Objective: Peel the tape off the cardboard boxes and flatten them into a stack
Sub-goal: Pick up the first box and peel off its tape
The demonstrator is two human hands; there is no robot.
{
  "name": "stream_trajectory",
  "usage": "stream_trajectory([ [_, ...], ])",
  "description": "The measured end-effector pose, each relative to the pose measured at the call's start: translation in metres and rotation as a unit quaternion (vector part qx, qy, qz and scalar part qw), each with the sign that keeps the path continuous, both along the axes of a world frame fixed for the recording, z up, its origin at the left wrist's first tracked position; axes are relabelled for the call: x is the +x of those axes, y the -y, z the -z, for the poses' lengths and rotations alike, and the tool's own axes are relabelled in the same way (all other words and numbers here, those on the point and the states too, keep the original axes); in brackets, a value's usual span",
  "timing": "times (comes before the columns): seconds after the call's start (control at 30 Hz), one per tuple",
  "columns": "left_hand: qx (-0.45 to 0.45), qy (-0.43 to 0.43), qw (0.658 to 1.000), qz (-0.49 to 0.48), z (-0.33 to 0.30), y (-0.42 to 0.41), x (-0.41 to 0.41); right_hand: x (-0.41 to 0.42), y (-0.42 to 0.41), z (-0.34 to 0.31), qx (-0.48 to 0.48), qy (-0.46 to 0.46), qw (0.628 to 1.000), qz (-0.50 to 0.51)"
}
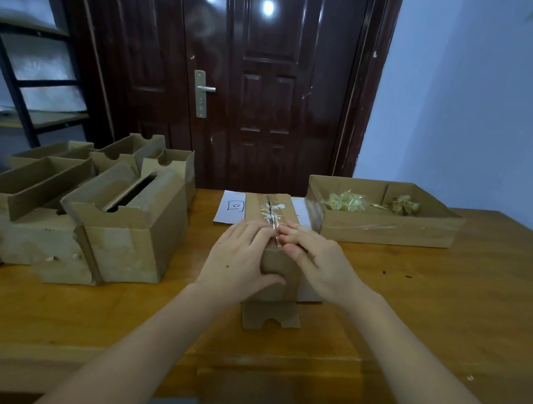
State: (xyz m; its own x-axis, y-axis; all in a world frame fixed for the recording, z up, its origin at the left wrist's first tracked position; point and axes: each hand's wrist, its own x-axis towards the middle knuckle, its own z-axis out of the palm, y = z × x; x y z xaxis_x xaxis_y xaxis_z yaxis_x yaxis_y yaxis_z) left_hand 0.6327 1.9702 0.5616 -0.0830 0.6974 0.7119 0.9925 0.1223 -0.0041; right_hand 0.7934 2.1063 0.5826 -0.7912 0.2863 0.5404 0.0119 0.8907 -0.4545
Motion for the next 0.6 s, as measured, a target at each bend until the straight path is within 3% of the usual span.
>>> stream_trajectory([
  [0.23,0.058,-0.002,0.998,0.011,0.011,-0.006,0.0,0.003,0.004,-0.007,-0.13,0.027,0.991,-0.023],
  [0.4,0.065,-0.007,0.997,0.046,0.006,-0.006,-0.009,0.007,0.002,-0.008,-0.115,0.03,0.992,-0.034],
  [0.6,0.023,0.007,0.998,0.056,0.003,-0.004,-0.018,0.01,-0.003,-0.012,-0.03,0.068,0.996,-0.041],
])
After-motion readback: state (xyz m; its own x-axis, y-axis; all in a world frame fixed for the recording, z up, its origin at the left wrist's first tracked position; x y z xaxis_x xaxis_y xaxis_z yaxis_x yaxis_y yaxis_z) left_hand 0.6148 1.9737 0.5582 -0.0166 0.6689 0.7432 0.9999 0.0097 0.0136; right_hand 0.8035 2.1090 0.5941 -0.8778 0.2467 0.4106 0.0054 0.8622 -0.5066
